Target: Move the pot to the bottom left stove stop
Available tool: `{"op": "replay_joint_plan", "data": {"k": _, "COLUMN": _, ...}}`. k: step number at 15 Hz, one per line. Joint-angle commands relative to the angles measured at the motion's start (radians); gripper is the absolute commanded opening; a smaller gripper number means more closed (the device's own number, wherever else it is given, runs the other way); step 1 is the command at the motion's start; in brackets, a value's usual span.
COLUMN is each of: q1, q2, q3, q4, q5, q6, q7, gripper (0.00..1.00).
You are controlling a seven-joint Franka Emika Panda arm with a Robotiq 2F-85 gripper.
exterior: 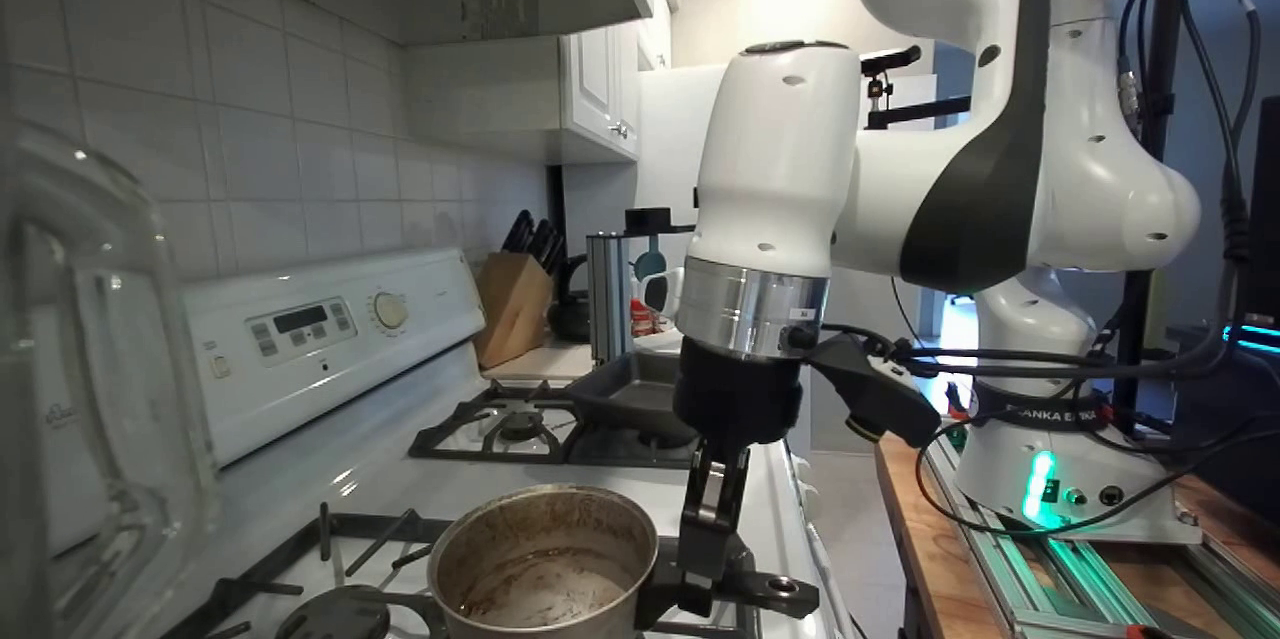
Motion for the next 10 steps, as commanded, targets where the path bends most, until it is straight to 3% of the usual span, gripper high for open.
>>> {"op": "replay_joint_plan", "data": {"k": 1, "q1": -0.019, "q2": 0.001, "q3": 0.029, "q4": 0.004, "q5": 0.022, "q6": -0.013, "q7": -0.014, "gripper": 0.06}}
{"op": "replay_joint_plan", "data": {"k": 10, "q1": -0.016, "q2": -0.035, "q3": 0.066, "q4": -0.028, "q5": 0.055, "q6": -0.033, "q7": 0.011, "gripper": 0.06}}
